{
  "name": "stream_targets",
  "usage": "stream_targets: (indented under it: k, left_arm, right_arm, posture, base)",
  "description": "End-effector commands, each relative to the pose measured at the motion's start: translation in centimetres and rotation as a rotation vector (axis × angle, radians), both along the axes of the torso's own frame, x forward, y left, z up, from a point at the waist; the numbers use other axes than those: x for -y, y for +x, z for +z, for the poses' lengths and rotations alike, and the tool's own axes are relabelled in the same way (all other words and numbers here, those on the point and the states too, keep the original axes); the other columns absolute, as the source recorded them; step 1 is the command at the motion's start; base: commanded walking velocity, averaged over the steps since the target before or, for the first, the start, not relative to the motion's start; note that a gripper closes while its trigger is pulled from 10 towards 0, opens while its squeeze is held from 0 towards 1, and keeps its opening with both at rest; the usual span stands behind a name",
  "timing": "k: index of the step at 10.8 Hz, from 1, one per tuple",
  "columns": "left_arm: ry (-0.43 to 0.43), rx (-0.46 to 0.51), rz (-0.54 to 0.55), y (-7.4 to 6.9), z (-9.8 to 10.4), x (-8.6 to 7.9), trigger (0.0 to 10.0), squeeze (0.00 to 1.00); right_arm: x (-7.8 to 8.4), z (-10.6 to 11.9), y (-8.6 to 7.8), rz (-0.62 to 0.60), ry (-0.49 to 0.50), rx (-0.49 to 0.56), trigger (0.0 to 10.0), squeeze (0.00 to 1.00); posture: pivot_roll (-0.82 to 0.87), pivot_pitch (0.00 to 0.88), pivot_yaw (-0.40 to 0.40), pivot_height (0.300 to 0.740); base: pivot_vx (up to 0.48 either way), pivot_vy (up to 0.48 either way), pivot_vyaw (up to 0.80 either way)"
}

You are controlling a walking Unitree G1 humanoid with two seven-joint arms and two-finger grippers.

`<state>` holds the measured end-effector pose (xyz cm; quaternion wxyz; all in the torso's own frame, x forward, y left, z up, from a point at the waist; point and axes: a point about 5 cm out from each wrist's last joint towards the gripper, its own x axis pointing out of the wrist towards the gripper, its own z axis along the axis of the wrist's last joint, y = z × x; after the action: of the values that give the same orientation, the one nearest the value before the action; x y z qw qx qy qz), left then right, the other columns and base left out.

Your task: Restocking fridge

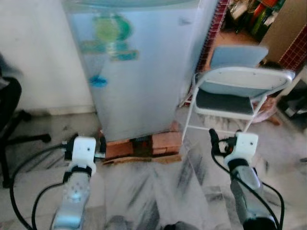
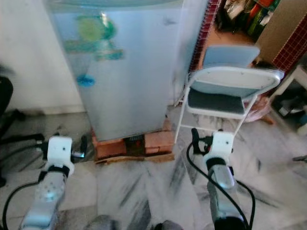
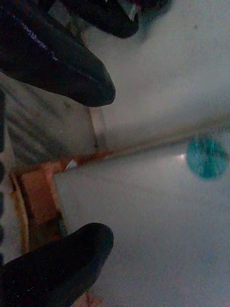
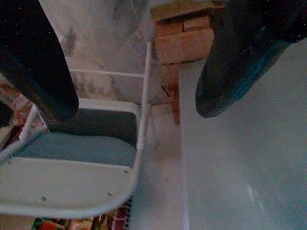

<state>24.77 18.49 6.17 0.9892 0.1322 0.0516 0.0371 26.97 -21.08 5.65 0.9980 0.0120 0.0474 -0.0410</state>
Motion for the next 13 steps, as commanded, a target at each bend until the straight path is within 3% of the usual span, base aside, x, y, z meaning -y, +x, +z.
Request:
stream_targets:
  k: [1,4,8,11,13]
  left_arm:
    - [0.015,0.003,0.01,0.0,0.1,-0.6,10.0,0.0]
    - [0.016,-0.002,-0.015,0.0,0.0,-0.4,10.0,0.0]
    - [0.008,-0.023,-0.177,1.9,0.4,1.6,10.0,0.0]
    - [-0.019,-0.062,-0.18,1.9,-0.3,1.7,10.0,0.0]
    - [-0.015,-0.051,-0.174,2.2,-0.2,1.5,10.0,0.0]
  right_arm:
    - [-0.4,0.4,0.3,0.01,0.01,0.017,10.0,0.0]
    - [-0.3,0.4,0.4,-0.003,0.012,0.025,10.0,0.0]
    - [1.3,0.3,-1.1,-0.121,-0.01,0.052,10.0,0.0]
    - [2.1,-0.1,-3.0,-0.154,-0.041,0.027,10.0,0.0]
    - [1.8,0.0,-2.7,-0.133,-0.049,0.026,10.0,0.0]
  posture:
    - [0.13,0.058,-0.049,0.74]
    - [0.13,0.043,-0.02,0.74]
    - [0.06,0.037,0.075,0.74]
    - [0.01,0.063,0.063,0.74]
    - [0.02,0.051,0.051,0.74]
  base:
    - [0.0,0.48,-0.48]
    - [0.0,0.387,-0.32]
    - [0.0,0.0,0.0]
    - [0.0,0.0,0.0]
    - [0.0,0.323,0.0]
